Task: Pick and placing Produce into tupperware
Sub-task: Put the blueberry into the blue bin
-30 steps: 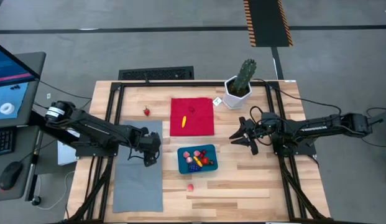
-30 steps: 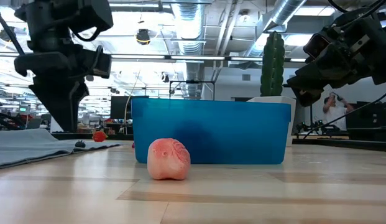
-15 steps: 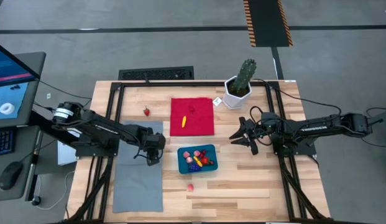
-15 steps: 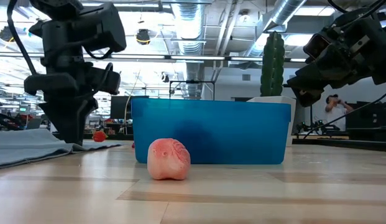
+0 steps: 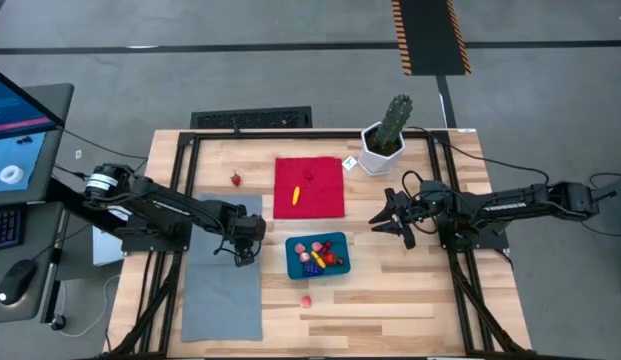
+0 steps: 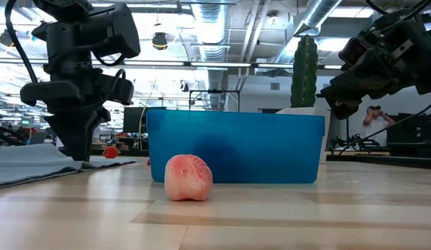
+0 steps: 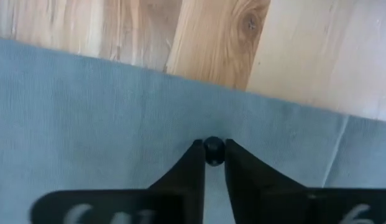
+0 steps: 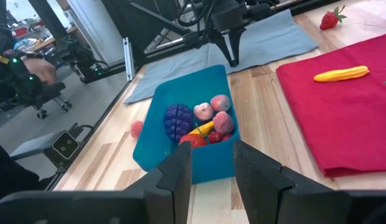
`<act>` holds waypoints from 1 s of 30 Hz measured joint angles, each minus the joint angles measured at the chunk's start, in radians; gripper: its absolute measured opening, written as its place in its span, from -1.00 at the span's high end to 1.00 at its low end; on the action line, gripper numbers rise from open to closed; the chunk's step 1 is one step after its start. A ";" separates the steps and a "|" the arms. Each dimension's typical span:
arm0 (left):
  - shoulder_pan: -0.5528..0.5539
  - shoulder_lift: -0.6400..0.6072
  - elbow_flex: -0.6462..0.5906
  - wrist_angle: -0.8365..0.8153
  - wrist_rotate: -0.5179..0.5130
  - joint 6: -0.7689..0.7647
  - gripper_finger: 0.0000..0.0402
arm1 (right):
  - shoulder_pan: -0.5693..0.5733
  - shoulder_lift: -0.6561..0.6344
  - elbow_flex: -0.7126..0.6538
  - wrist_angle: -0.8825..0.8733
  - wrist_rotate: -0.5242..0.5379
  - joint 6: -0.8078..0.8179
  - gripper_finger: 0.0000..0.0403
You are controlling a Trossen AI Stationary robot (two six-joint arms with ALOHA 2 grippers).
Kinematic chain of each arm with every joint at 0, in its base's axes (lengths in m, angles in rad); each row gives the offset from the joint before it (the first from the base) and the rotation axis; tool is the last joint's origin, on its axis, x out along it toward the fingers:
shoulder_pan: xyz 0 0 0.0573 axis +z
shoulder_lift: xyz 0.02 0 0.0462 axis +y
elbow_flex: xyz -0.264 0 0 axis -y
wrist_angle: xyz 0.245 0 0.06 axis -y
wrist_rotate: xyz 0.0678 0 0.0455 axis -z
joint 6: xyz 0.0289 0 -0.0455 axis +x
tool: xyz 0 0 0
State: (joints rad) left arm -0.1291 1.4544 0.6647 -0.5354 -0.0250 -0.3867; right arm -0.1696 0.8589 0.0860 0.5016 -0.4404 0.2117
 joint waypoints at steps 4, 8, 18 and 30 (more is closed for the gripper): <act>-0.001 -0.001 0.000 0.002 -0.032 0.003 0.93 | 0.000 0.000 0.000 0.000 0.000 0.000 0.30; 0.000 -0.003 0.008 -0.019 -0.035 0.008 0.80 | 0.000 0.000 0.000 0.000 0.000 0.000 0.31; -0.012 -0.107 0.060 -0.050 -0.067 0.017 0.84 | 0.000 0.000 0.000 -0.001 0.004 0.000 0.30; -0.051 -0.565 -0.040 0.376 -0.134 0.081 0.81 | 0.000 0.000 0.001 -0.014 0.004 0.009 0.31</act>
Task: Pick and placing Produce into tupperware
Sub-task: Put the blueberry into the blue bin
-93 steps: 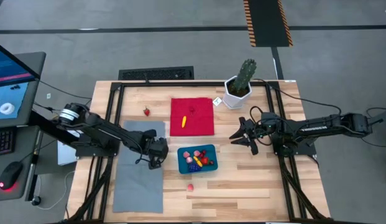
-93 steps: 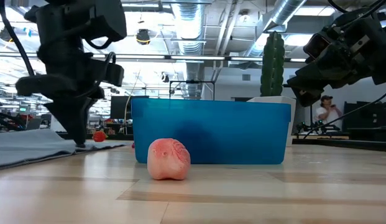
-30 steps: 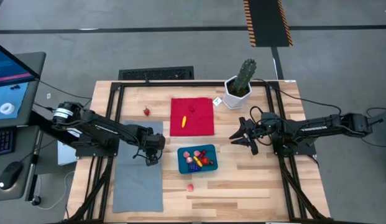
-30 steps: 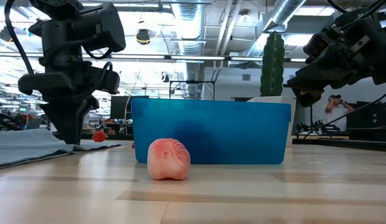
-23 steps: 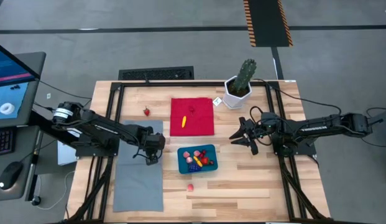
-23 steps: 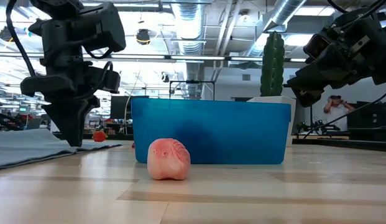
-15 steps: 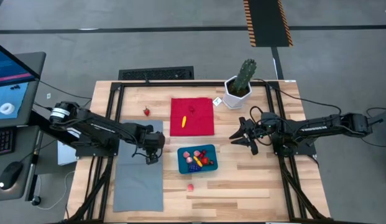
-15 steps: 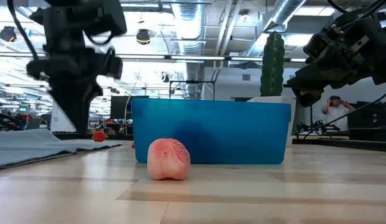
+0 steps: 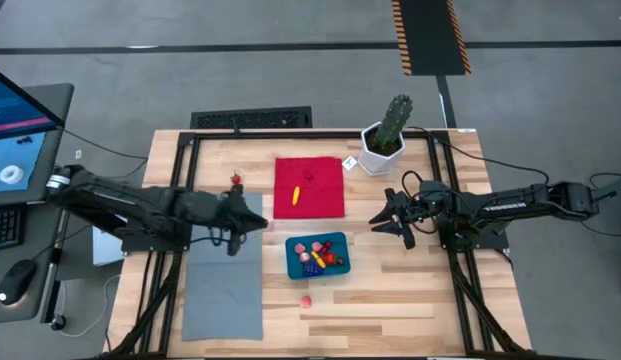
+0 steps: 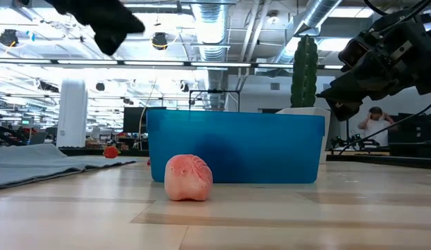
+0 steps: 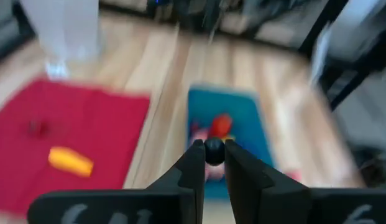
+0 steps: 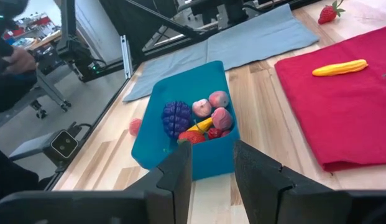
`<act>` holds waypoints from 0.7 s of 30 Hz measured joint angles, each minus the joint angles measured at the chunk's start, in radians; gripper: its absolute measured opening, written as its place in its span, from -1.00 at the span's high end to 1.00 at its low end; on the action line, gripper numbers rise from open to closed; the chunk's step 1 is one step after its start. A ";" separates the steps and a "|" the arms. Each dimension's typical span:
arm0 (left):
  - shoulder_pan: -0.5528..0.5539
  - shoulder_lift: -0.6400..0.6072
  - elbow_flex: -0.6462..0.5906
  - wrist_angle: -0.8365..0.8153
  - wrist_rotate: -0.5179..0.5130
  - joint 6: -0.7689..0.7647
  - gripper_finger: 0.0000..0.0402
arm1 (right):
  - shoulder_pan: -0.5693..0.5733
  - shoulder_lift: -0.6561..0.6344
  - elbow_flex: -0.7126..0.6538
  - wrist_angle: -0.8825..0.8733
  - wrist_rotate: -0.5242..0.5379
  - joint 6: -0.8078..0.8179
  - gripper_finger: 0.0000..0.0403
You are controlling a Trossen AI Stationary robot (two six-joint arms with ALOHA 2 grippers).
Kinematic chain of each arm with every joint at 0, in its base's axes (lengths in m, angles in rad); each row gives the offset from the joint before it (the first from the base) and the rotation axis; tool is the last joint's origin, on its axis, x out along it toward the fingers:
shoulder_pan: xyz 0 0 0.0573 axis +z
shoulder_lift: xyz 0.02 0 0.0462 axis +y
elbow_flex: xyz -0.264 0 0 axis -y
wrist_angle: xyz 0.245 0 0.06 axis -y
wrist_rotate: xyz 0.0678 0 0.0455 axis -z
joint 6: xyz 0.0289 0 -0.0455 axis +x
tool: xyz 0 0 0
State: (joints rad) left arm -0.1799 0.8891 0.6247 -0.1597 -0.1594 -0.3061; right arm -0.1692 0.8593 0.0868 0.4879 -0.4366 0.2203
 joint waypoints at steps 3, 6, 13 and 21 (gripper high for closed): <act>0.000 -0.106 -0.096 0.172 0.041 -0.007 0.81 | 0.000 0.000 0.000 -0.002 0.000 0.000 0.30; -0.002 -0.177 -0.219 0.430 0.062 -0.081 0.81 | 0.000 0.000 0.000 -0.002 0.000 0.000 0.30; -0.025 -0.230 -0.458 0.792 -0.284 -0.451 0.81 | 0.013 0.000 0.000 -0.002 0.011 0.016 0.31; -0.026 -0.229 -0.541 0.806 -0.354 -0.573 0.81 | 0.145 0.000 0.000 0.000 0.143 0.035 0.30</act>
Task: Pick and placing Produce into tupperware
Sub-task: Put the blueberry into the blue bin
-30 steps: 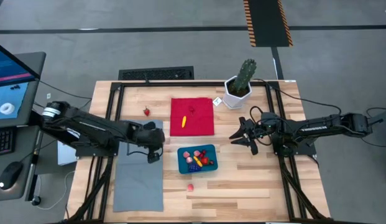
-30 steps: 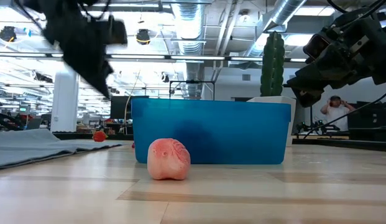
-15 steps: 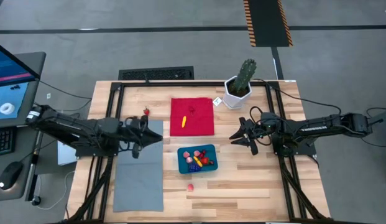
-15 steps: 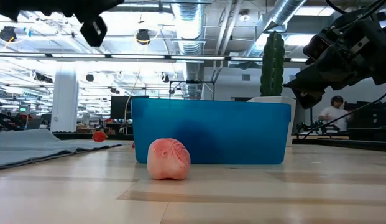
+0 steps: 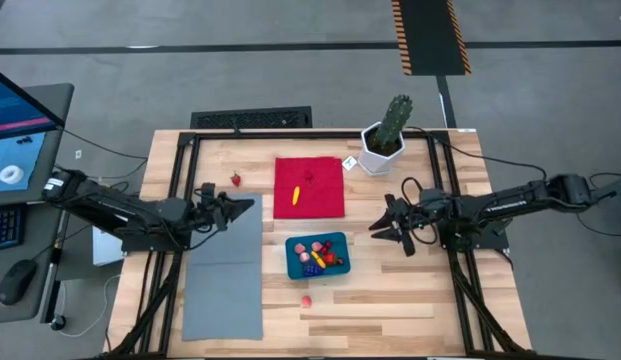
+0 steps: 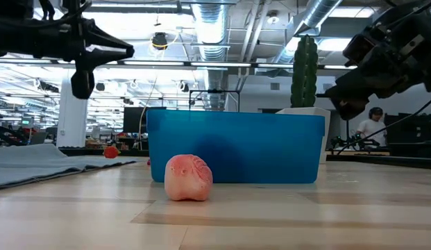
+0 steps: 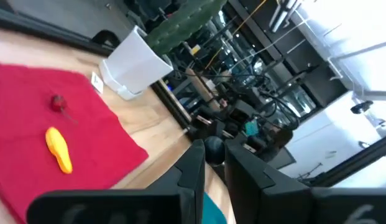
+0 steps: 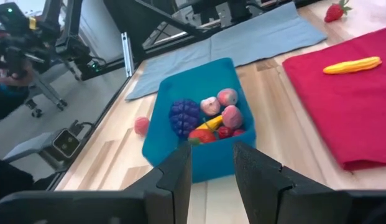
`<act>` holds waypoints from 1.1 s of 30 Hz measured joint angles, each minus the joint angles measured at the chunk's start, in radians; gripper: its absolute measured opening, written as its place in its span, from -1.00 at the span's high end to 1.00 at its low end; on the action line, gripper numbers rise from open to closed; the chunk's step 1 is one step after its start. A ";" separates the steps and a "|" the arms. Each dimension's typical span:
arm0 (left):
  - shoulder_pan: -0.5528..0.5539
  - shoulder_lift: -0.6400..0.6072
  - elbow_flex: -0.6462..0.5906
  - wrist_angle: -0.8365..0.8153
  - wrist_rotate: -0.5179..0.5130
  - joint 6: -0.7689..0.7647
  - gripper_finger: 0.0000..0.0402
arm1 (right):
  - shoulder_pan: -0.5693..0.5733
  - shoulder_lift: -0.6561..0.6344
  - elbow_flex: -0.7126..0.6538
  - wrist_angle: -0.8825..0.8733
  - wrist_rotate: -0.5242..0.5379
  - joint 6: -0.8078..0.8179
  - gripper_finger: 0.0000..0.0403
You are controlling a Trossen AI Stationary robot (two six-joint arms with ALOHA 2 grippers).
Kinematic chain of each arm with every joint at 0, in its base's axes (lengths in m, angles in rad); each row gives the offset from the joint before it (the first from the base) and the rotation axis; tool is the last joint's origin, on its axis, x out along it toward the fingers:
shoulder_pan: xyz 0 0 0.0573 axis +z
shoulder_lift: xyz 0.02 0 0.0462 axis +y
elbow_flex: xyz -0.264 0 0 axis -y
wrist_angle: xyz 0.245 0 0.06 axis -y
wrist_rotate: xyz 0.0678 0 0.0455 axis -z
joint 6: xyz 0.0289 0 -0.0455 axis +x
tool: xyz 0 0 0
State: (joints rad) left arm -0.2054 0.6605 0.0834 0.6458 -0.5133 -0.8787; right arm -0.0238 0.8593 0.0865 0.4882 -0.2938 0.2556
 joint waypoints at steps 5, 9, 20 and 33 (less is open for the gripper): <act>0.000 0.000 0.000 0.004 0.050 0.196 0.81 | 0.040 0.000 0.000 0.022 0.051 0.002 0.31; 0.000 0.000 0.000 0.002 0.140 0.382 0.81 | 0.033 0.000 0.000 0.023 0.063 -0.001 0.31; -0.001 0.135 0.140 -0.226 0.227 0.559 0.81 | 0.002 0.000 0.000 0.022 0.063 -0.010 0.31; 0.000 0.614 0.510 -0.306 0.382 0.720 0.81 | 0.032 0.000 0.000 0.021 0.062 -0.011 0.30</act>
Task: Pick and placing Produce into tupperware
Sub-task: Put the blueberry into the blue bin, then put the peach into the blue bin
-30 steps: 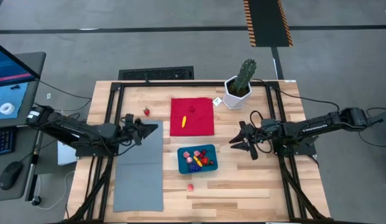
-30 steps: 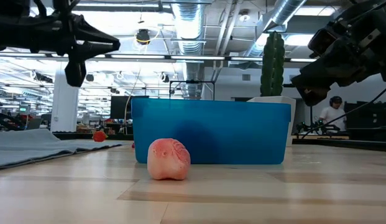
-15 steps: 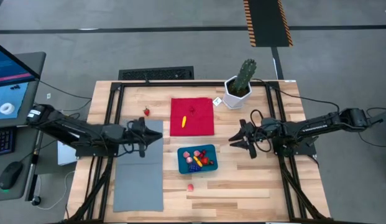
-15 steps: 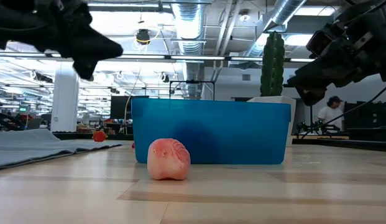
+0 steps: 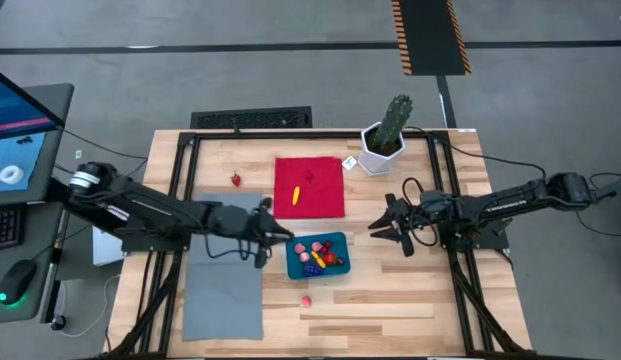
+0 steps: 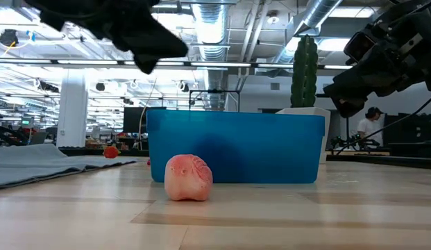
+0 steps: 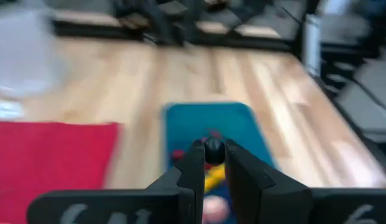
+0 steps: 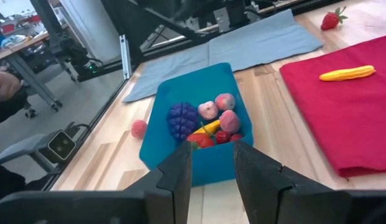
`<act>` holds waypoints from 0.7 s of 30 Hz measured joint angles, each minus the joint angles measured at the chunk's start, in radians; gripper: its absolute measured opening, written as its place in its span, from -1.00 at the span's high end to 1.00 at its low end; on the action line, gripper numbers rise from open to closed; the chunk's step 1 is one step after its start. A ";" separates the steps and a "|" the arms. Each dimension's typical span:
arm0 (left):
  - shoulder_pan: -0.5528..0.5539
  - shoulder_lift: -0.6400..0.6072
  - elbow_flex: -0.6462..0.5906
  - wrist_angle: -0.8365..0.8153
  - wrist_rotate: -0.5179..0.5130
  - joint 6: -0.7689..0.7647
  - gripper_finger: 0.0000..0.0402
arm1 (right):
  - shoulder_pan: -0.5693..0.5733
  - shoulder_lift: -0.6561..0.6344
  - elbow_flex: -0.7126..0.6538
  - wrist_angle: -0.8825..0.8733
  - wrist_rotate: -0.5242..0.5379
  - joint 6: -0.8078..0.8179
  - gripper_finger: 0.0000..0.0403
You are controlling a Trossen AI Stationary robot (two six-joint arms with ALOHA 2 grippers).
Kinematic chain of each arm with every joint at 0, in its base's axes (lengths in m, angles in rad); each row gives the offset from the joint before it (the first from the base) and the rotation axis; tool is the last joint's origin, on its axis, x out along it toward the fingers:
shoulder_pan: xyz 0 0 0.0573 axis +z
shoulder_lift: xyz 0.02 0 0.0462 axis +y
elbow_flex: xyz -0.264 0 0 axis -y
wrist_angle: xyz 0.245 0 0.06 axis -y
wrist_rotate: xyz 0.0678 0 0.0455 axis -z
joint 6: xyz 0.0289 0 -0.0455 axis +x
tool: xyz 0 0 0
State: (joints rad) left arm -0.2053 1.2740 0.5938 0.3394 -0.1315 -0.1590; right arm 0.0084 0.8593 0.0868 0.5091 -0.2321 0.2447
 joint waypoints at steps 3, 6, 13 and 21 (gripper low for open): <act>-0.002 0.103 0.084 -0.032 0.100 -0.008 0.81 | 0.005 0.000 0.000 0.000 0.000 0.000 0.31; 0.001 0.187 0.158 -0.122 0.098 -0.039 0.81 | 0.004 0.000 0.000 0.000 0.000 0.000 0.31; 0.031 0.347 0.263 -0.277 0.063 -0.120 0.71 | 0.004 0.000 0.000 0.000 0.000 0.000 0.30; 0.030 0.414 0.311 -0.288 0.064 -0.071 0.33 | 0.047 0.000 0.000 0.050 0.001 0.017 0.29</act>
State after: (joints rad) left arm -0.1757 1.6876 0.9047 0.0515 -0.0670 -0.2302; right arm 0.0550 0.8593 0.0864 0.5590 -0.2310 0.2619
